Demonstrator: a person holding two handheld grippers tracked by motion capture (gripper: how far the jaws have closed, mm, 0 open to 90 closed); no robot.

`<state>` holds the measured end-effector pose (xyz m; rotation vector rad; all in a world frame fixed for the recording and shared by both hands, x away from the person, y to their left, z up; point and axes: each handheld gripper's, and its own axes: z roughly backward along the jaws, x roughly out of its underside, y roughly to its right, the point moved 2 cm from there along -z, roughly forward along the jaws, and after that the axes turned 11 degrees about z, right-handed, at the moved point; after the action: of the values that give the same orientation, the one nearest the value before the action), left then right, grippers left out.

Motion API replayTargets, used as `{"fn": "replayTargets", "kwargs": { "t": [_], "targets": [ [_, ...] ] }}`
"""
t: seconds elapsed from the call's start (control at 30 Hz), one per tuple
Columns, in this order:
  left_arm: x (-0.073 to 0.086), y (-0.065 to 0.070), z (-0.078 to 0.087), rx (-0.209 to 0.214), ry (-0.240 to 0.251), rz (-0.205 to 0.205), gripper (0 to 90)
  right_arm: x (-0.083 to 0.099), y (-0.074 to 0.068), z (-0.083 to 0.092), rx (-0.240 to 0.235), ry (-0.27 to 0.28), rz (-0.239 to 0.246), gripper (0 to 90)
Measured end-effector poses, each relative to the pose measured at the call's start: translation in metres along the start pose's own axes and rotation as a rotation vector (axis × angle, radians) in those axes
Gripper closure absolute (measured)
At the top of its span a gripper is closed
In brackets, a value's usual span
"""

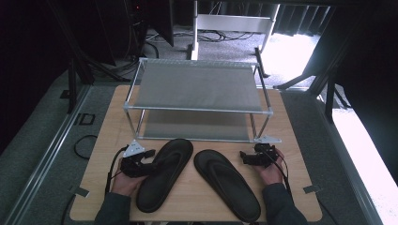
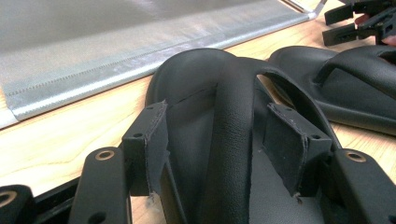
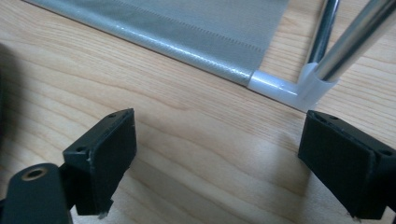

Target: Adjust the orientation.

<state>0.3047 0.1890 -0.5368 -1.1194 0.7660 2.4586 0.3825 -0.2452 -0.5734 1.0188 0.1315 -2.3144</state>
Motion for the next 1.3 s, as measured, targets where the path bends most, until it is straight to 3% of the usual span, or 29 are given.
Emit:
{"fn": "replayTargets", "kwargs": {
  "t": [0.3,0.4,0.43,0.63,0.77,1.03,1.23,1.3],
  "targets": [
    [0.001,0.004,-0.001,0.011,-0.011,-0.013,36.0,0.000,0.000,0.001,-0.001,0.006,0.001,14.3],
    [0.002,0.005,-0.003,-0.010,-0.023,-0.025,36.4,0.000,0.001,0.001,0.000,0.008,0.001,14.8],
    [0.003,0.004,-0.005,-0.034,-0.040,-0.030,37.9,0.000,0.001,0.001,0.000,0.008,0.002,14.8],
    [0.006,0.005,-0.011,-0.070,-0.080,-0.048,49.1,0.000,0.001,0.001,0.001,0.009,0.001,15.1],
    [0.006,0.005,-0.013,-0.051,-0.094,-0.053,58.3,0.001,0.001,0.001,0.000,0.009,0.002,15.3],
    [0.006,0.009,-0.016,-0.040,-0.101,-0.081,69.3,0.005,0.014,0.007,0.053,0.042,-0.043,54.2],
    [0.006,0.009,-0.016,-0.043,-0.095,-0.085,70.0,0.005,0.018,0.006,0.074,0.045,-0.059,59.4],
    [0.005,0.009,-0.016,-0.047,-0.094,-0.092,71.0,0.003,0.021,0.003,0.103,0.040,-0.068,61.2]
  ]
}}
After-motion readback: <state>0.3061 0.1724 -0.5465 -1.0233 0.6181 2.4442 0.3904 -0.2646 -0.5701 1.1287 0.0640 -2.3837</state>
